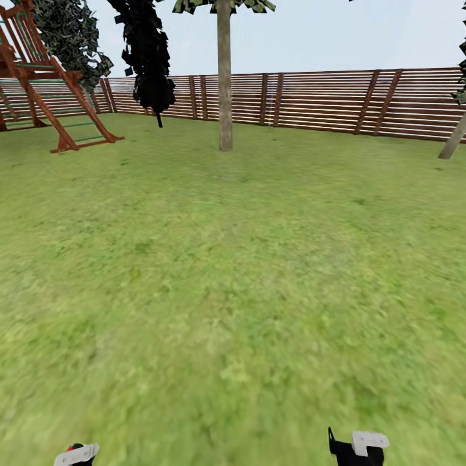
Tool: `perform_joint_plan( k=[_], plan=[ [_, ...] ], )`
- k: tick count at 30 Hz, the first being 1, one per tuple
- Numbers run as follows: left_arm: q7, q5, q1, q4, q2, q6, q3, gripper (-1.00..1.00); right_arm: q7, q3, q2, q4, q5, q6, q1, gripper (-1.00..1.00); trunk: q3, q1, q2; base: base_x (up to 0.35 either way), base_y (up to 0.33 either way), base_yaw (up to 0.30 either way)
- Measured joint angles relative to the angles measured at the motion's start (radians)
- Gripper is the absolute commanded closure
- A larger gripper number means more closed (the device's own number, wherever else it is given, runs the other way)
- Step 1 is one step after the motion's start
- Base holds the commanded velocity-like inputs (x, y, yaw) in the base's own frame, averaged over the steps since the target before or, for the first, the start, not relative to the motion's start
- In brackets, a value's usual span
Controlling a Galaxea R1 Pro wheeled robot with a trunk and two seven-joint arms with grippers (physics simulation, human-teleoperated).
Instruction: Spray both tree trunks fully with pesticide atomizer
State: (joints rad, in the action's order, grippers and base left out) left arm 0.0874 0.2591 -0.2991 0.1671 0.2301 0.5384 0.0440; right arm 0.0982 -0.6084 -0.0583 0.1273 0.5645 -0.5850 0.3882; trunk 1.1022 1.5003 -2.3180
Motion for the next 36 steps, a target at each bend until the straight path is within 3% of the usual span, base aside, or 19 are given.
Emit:
perform_joint_plan(
  k=[36],
  plan=[
    [0.000, 0.000, 0.000, 0.000, 0.000, 0.000, 0.000, 1.00, 0.000, 0.001, 0.000, 0.000, 0.000, 0.000, 0.000, -1.00, 0.000, 0.000, 0.000, 0.343, 0.000, 0.000]
  ],
)
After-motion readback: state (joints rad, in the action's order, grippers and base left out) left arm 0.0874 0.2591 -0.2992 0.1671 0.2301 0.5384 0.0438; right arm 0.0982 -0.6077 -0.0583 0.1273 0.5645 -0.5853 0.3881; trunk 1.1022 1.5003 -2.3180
